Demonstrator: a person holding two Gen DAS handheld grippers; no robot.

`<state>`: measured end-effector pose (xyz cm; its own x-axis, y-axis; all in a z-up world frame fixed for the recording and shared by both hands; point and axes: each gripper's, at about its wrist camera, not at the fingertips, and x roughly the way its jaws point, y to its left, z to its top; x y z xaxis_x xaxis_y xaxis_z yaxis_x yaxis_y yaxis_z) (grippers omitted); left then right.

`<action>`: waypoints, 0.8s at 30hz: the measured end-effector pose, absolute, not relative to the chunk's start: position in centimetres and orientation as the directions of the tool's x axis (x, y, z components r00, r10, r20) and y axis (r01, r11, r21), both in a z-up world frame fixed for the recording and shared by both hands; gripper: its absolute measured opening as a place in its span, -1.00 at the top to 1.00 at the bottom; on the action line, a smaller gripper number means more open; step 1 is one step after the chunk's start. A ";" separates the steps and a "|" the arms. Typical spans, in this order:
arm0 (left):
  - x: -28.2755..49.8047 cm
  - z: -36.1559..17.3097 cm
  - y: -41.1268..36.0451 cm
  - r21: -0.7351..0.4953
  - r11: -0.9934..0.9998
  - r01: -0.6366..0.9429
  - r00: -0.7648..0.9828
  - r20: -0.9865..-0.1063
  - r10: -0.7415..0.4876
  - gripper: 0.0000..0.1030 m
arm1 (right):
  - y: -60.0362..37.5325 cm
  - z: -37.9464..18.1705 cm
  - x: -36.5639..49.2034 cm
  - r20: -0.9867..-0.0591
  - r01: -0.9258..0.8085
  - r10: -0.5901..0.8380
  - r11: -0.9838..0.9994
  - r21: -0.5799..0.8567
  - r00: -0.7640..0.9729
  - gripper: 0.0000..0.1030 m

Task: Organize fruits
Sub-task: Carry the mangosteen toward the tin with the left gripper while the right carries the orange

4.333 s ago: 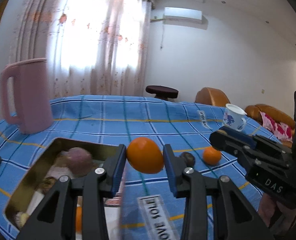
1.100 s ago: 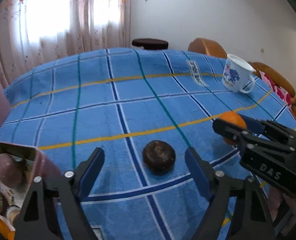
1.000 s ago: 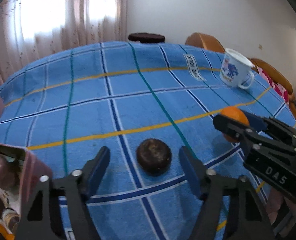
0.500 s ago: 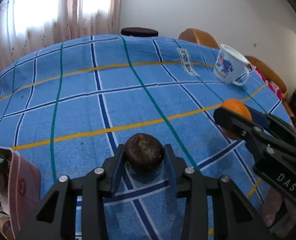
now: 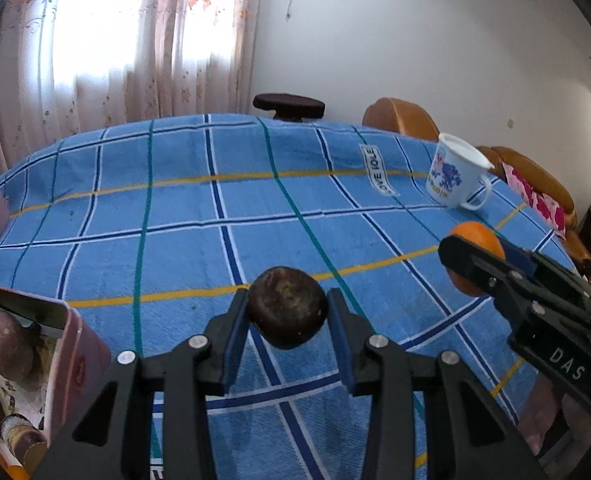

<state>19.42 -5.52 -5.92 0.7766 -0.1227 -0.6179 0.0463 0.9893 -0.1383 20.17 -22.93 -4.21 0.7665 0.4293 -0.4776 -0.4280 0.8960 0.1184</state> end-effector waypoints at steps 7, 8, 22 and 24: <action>18.3 -5.3 -5.5 -0.126 0.991 0.038 0.817 -0.568 -0.103 0.22 | -23.1 -3.7 19.3 -0.431 -0.436 0.436 0.894 0.104 0.791 0.10; 18.2 -5.1 -5.5 -0.122 0.992 0.035 0.822 -0.560 -0.098 0.22 | -23.1 -3.6 19.1 -0.424 -0.437 0.435 0.894 0.100 0.794 0.10; 16.5 -4.3 -6.1 -0.070 0.997 0.022 0.877 -0.478 -0.052 0.22 | -23.4 -3.1 17.3 -0.356 -0.439 0.433 0.896 0.070 0.828 0.10; 16.2 -4.1 -6.2 -0.064 0.998 0.020 0.884 -0.465 -0.048 0.22 | -23.4 -3.0 17.1 -0.347 -0.441 0.434 0.895 0.063 0.832 0.10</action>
